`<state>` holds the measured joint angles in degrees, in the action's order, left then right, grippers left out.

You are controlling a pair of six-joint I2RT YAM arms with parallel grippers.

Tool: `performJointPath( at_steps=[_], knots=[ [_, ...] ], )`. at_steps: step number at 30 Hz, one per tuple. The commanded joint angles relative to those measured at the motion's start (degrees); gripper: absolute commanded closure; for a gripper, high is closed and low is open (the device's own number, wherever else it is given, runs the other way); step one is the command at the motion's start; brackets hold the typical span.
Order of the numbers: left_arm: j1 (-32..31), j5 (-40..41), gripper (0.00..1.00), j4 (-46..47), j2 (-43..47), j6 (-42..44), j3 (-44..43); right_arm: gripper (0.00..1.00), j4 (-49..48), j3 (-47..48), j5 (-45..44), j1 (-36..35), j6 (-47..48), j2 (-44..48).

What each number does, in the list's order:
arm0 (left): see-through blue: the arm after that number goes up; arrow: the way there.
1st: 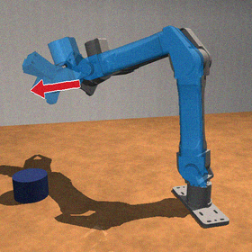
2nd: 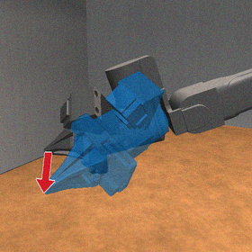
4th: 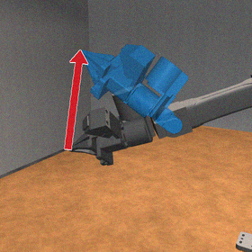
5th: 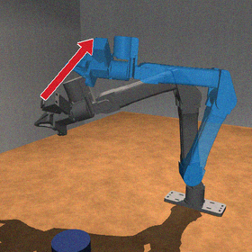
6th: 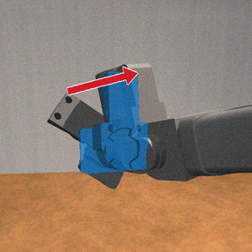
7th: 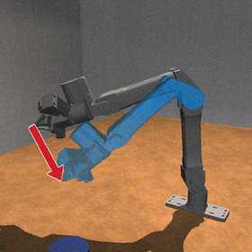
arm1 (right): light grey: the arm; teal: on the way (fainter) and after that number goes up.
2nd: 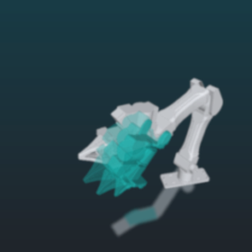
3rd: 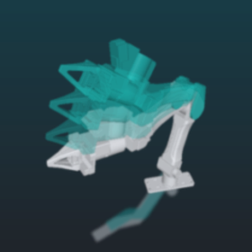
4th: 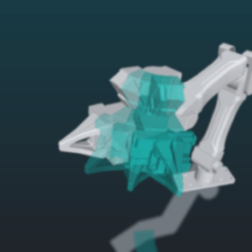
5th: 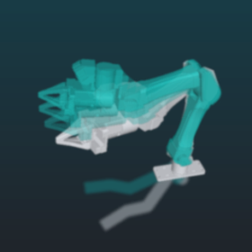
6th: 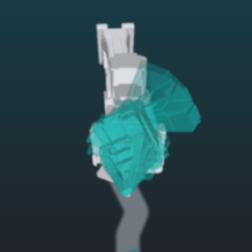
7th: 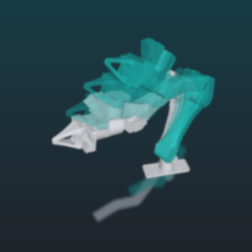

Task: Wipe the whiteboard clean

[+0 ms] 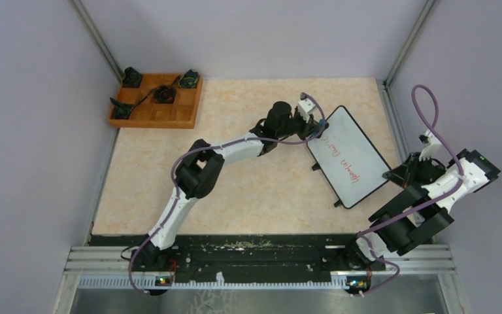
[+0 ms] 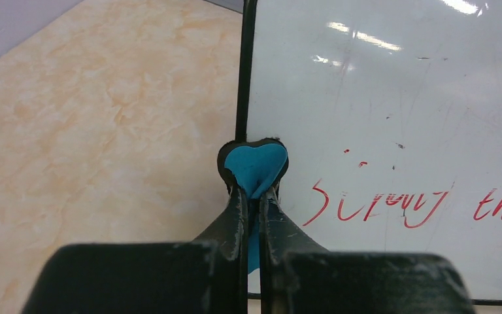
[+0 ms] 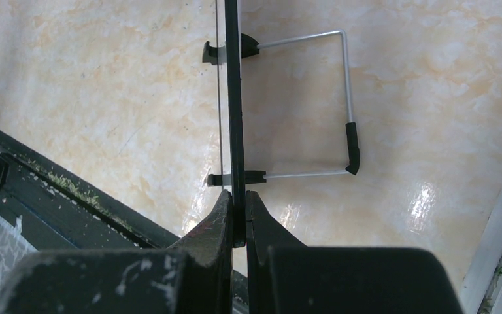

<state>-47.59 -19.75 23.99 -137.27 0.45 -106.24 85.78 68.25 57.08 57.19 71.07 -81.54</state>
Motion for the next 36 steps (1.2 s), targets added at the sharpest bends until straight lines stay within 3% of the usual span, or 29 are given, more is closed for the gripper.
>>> performJointPath(
  at_steps=[1,26,36],
  knots=[
    [-0.5,-1.3,1.00,-0.3,-1.8,-0.5,-2.6,1.00,0.2,-1.9,-5.6,-0.1,5.2,1.2],
    [-9.2,-3.7,1.00,12.0,3.3,-6.1,8.7,1.00,0.2,-2.7,-5.9,-0.1,5.9,1.3],
    [-6.1,0.4,1.00,9.6,3.1,-2.7,7.9,1.00,0.2,-2.7,-6.0,-0.1,6.0,1.9]
  ],
)
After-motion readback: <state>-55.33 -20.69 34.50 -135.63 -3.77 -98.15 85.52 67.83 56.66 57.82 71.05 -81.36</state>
